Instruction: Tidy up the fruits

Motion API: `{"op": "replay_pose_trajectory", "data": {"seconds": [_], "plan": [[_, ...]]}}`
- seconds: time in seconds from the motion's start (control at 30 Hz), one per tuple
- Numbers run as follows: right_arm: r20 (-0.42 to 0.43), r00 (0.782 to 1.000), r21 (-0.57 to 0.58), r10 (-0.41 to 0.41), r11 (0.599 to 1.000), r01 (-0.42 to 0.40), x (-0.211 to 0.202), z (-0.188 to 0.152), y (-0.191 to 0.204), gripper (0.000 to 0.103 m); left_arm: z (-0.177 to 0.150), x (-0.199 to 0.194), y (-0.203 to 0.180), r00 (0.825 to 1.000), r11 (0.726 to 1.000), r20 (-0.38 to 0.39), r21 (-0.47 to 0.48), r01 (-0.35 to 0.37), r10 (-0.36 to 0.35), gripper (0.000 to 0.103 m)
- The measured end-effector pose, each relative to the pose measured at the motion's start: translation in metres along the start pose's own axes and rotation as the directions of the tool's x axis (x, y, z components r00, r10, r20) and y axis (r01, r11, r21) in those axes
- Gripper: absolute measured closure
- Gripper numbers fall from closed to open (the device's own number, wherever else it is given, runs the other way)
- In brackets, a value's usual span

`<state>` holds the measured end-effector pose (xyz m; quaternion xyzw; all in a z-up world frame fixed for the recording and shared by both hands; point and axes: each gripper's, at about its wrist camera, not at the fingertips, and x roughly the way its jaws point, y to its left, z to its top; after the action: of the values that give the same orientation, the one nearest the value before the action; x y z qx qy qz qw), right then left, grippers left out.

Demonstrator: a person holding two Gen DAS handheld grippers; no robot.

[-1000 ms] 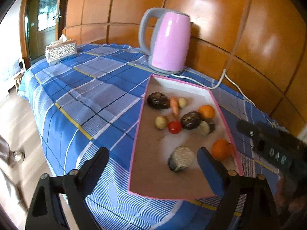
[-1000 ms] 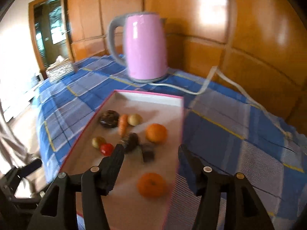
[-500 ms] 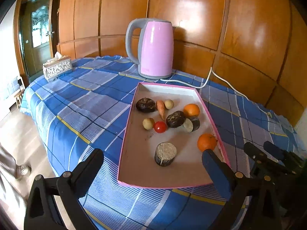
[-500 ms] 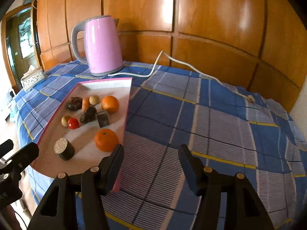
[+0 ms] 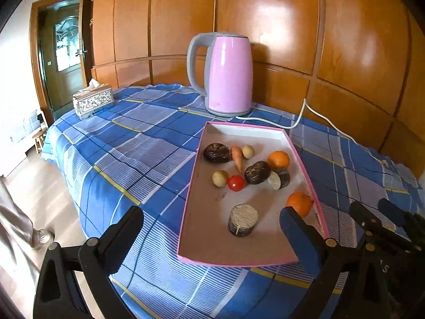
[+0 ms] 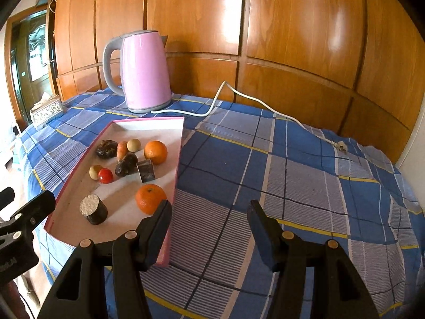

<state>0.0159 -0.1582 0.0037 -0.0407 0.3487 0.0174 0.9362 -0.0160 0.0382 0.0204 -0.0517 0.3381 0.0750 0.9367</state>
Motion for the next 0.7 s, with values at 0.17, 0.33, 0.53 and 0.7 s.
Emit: {"op": "replay_pose_trajectory", "data": {"seconds": [0.17, 0.33, 0.53, 0.7], "plan": [[0.0, 1.0, -0.001, 0.004, 1.0, -0.004, 0.0006, -0.001, 0.002, 0.043, 0.0, 0.0017, 0.0011, 1.0, 1.0, -0.003, -0.001, -0.007, 0.007, 0.0], [0.008, 1.0, -0.004, 0.001, 1.0, -0.001, -0.001, -0.0002, 0.0029, 0.043, 0.0001, 0.0021, 0.0018, 1.0, 1.0, -0.005, -0.004, -0.002, 0.002, 0.0], [0.012, 1.0, -0.007, 0.002, 1.0, -0.002, -0.0023, -0.0005, 0.004, 0.043, 0.0008, 0.0015, 0.0007, 1.0, 1.0, -0.009, 0.005, 0.011, -0.011, 0.0], [0.013, 1.0, -0.005, 0.003, 1.0, -0.003, -0.0028, -0.0004, 0.0039, 0.043, 0.0002, 0.0006, -0.0004, 1.0, 1.0, -0.006, 0.007, 0.016, -0.015, 0.0]]}}
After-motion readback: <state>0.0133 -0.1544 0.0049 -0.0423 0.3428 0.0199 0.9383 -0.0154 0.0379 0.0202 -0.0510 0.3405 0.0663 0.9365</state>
